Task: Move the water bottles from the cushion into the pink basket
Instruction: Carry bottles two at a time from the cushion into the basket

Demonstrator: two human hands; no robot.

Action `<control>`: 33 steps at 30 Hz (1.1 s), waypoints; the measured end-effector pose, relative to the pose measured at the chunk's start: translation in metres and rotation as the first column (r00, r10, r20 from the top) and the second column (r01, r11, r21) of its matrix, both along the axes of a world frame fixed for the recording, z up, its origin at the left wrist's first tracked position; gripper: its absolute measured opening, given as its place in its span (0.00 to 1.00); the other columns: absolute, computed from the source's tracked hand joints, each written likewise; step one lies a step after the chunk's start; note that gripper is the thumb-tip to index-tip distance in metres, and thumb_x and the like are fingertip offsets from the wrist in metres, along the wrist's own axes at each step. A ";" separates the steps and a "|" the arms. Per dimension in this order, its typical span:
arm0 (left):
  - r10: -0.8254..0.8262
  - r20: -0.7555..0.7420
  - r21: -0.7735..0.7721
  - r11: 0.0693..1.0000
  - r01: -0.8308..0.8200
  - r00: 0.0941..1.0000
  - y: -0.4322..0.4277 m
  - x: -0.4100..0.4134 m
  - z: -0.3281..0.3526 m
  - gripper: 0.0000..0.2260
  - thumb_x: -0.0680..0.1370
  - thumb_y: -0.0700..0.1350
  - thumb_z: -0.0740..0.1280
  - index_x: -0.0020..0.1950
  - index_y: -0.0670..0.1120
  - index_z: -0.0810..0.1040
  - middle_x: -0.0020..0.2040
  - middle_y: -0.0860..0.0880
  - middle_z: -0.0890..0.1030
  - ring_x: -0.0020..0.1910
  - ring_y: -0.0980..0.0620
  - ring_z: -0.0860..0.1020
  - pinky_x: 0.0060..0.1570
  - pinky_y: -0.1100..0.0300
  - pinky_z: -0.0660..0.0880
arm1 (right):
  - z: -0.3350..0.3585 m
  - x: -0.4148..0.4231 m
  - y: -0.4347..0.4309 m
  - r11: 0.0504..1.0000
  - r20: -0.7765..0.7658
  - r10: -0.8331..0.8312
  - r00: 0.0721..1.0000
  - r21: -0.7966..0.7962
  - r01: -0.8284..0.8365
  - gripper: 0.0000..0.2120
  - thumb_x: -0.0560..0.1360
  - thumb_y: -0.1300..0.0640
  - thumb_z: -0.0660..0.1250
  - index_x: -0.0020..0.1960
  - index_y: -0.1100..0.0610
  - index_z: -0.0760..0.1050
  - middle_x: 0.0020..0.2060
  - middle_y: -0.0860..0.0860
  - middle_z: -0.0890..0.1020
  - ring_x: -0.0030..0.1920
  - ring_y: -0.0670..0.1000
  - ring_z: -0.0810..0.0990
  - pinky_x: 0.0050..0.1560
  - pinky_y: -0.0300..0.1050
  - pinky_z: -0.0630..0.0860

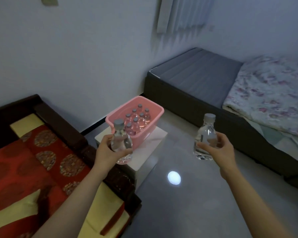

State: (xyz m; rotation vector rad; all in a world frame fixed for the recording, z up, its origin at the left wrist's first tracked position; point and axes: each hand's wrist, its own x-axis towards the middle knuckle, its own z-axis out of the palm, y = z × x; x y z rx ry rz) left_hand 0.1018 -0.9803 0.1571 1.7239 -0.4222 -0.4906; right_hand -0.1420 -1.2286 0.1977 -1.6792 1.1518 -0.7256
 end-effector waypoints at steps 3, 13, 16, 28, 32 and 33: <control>0.017 -0.011 0.026 1.000 -0.017 1.000 -0.036 0.016 -0.001 0.30 0.61 0.40 0.81 0.58 0.47 0.71 0.54 0.49 0.78 0.54 0.49 0.77 0.51 0.60 0.72 | -0.003 0.028 -0.041 0.998 -0.024 0.054 0.998 0.031 -0.054 0.34 0.62 0.53 0.79 0.64 0.49 0.69 0.57 0.51 0.76 0.58 0.55 0.76 0.60 0.60 0.75; 0.243 0.030 0.036 0.969 -0.244 0.970 -0.159 0.056 -0.018 0.29 0.62 0.40 0.80 0.58 0.45 0.71 0.49 0.55 0.77 0.46 0.58 0.76 0.42 0.66 0.70 | -0.014 0.128 -0.196 0.946 -0.008 0.313 0.950 0.095 -0.311 0.33 0.63 0.56 0.80 0.63 0.50 0.69 0.56 0.51 0.77 0.54 0.53 0.78 0.43 0.43 0.74; 0.334 0.034 0.027 0.942 -0.335 0.942 -0.194 0.061 -0.027 0.29 0.62 0.39 0.80 0.58 0.45 0.70 0.48 0.57 0.76 0.45 0.62 0.75 0.42 0.66 0.69 | -0.014 0.161 -0.240 0.904 -0.008 0.418 0.908 0.106 -0.415 0.33 0.63 0.56 0.80 0.62 0.49 0.68 0.55 0.50 0.76 0.52 0.50 0.77 0.41 0.40 0.73; 0.452 0.017 0.143 0.882 -0.449 0.892 -0.259 0.089 -0.059 0.33 0.60 0.44 0.81 0.59 0.47 0.68 0.53 0.52 0.76 0.50 0.55 0.76 0.49 0.61 0.72 | -0.049 0.268 -0.309 0.771 0.012 0.620 0.785 0.175 -0.612 0.32 0.61 0.64 0.79 0.59 0.50 0.68 0.52 0.46 0.78 0.49 0.43 0.78 0.41 0.37 0.72; 0.470 0.005 0.151 0.872 -0.466 0.882 -0.274 0.114 -0.074 0.34 0.58 0.52 0.82 0.58 0.48 0.69 0.52 0.56 0.77 0.51 0.58 0.77 0.46 0.63 0.72 | -0.069 0.305 -0.323 0.733 -0.014 0.667 0.745 0.194 -0.652 0.34 0.57 0.61 0.81 0.58 0.52 0.69 0.51 0.48 0.79 0.50 0.47 0.79 0.45 0.40 0.74; 0.469 -0.003 0.150 0.873 -0.463 0.883 -0.278 0.124 -0.079 0.35 0.57 0.53 0.82 0.58 0.49 0.69 0.52 0.56 0.77 0.51 0.58 0.78 0.45 0.63 0.73 | -0.074 0.316 -0.327 0.726 -0.019 0.675 0.738 0.194 -0.659 0.34 0.58 0.62 0.81 0.58 0.52 0.68 0.51 0.47 0.78 0.50 0.47 0.79 0.45 0.41 0.75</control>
